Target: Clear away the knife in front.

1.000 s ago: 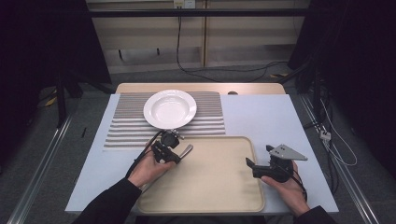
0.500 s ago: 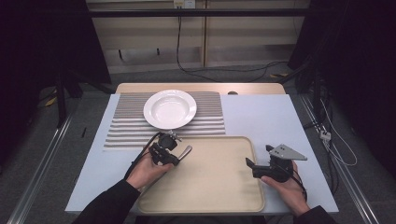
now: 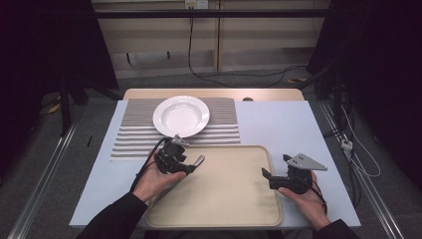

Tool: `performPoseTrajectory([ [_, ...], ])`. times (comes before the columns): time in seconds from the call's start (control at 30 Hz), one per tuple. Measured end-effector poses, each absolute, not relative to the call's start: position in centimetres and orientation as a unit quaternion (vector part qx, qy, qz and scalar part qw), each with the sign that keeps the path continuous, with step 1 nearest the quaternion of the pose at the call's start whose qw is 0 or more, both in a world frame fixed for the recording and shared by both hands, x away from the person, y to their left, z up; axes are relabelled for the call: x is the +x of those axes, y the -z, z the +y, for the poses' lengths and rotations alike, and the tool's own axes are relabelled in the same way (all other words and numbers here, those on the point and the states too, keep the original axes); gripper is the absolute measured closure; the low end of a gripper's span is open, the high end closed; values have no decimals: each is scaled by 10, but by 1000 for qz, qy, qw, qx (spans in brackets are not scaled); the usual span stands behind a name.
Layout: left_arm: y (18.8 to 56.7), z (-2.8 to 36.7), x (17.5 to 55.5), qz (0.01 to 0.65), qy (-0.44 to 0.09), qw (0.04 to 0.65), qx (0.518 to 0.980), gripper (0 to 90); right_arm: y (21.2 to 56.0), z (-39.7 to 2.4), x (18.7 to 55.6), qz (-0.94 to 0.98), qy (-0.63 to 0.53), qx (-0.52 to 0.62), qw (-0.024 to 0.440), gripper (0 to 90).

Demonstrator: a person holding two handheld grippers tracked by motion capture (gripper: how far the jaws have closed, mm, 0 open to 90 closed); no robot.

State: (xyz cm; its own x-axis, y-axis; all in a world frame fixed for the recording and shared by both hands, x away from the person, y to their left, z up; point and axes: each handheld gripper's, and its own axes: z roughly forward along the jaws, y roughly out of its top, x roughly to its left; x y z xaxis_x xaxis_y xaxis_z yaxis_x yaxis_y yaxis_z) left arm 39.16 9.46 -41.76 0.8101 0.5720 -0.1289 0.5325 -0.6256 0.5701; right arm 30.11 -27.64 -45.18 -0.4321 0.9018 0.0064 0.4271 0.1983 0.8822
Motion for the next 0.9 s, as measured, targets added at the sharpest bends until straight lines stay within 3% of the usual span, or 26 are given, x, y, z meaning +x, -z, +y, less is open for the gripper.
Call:
performPoseTrajectory([
  [0.13,421,86,382,265,-30,314,911,591,451,-276,300,724,-437,458,272,83],
  [0.3,430,77,379,246,-44,284,926,856,452,-276,301,726,-436,456,274,85],
  [0.37,434,77,379,248,-49,276,927,900,451,-276,301,725,-436,457,273,85],
  [0.9,438,81,381,271,-59,286,917,900,450,-274,299,726,-436,455,277,84],
])
